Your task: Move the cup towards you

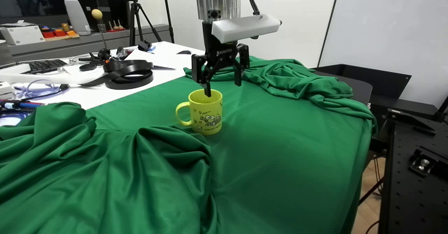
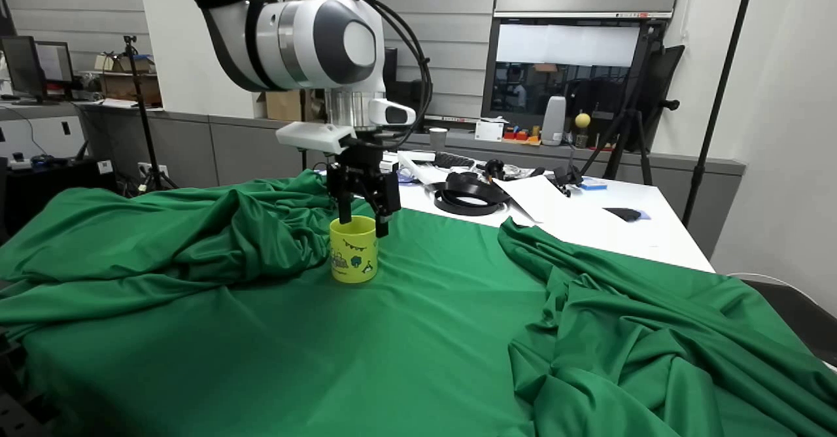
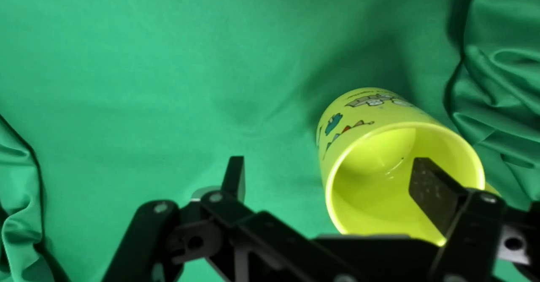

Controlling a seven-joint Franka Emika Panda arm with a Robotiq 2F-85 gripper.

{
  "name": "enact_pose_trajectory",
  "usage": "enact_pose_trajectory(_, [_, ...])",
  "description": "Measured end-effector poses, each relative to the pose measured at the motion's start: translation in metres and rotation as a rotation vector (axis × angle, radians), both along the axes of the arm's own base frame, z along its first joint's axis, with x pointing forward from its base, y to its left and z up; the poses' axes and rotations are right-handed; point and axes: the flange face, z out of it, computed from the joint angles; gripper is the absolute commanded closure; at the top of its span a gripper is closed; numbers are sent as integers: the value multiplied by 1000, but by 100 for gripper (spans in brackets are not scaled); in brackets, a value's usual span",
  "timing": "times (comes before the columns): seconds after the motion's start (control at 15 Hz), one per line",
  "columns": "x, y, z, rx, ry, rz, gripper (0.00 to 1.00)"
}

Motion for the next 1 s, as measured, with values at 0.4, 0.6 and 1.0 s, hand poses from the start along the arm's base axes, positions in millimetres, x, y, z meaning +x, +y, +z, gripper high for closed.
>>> enact_pose_trajectory(0.4, [10,-6,-23,-19,24,-10,55])
enact_pose_trajectory(0.6, [14,-6,-30,-24,30,-11,75])
enact_pose_trajectory(1.0, [18,0,-31,-13,27,-20,100])
